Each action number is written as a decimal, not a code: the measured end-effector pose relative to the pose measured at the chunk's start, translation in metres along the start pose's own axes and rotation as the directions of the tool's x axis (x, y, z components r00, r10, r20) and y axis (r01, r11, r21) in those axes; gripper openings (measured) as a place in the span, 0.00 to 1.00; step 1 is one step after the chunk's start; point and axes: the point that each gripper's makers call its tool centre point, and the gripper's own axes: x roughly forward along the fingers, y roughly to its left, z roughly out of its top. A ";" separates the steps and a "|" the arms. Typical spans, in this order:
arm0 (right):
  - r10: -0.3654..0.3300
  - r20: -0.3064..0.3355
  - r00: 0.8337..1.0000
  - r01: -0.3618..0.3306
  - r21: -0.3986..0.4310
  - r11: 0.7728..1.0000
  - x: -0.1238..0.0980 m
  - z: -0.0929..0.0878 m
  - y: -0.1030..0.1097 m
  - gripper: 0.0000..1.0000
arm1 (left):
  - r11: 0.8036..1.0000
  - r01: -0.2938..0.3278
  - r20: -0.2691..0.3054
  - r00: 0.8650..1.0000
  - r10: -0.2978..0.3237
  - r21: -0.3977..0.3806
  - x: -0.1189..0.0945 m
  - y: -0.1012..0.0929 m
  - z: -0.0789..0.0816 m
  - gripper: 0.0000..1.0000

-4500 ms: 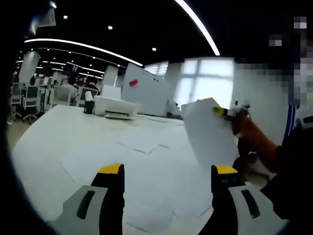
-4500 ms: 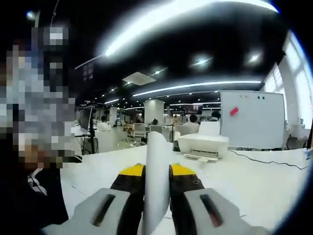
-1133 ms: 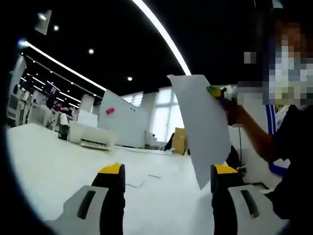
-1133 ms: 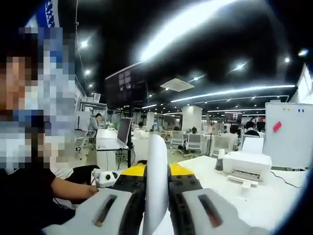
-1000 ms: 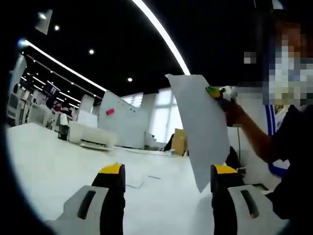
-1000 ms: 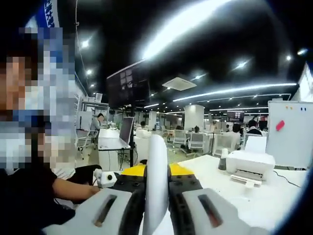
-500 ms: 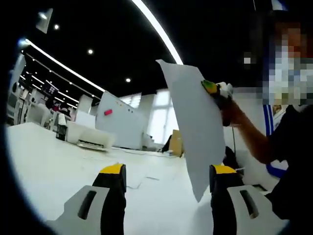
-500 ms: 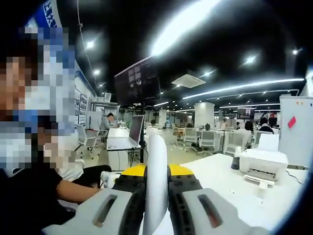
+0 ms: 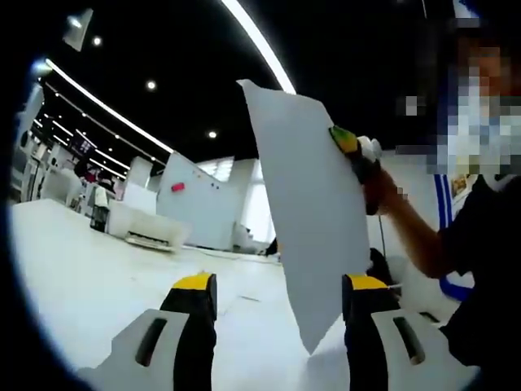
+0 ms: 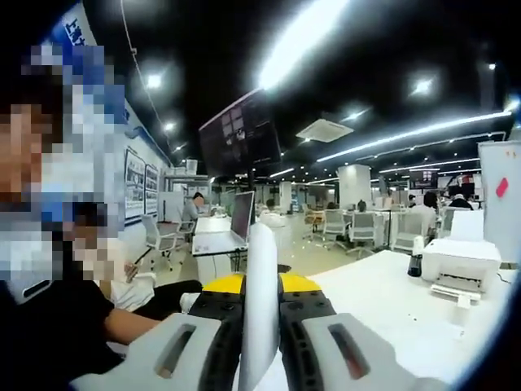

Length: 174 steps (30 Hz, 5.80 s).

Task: Organize the stack of printing papers by aligning and flattening the scattered papers on the table

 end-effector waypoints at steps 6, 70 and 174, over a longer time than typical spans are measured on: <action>0.027 -0.008 1.000 -0.027 0.004 1.000 0.011 -0.003 0.007 0.10 | 1.000 0.008 0.003 1.000 -0.008 0.000 0.001 -0.002 0.000 0.65; -0.018 -0.015 1.000 0.015 -0.144 0.989 0.018 0.002 0.019 0.25 | 0.996 0.082 0.074 0.994 -0.079 -0.047 -0.009 -0.013 0.018 0.05; -0.638 -0.082 0.766 0.642 0.057 0.764 -0.270 -0.117 -0.049 0.29 | 0.961 -0.204 -0.112 0.967 0.227 0.185 -0.012 0.039 -0.012 0.06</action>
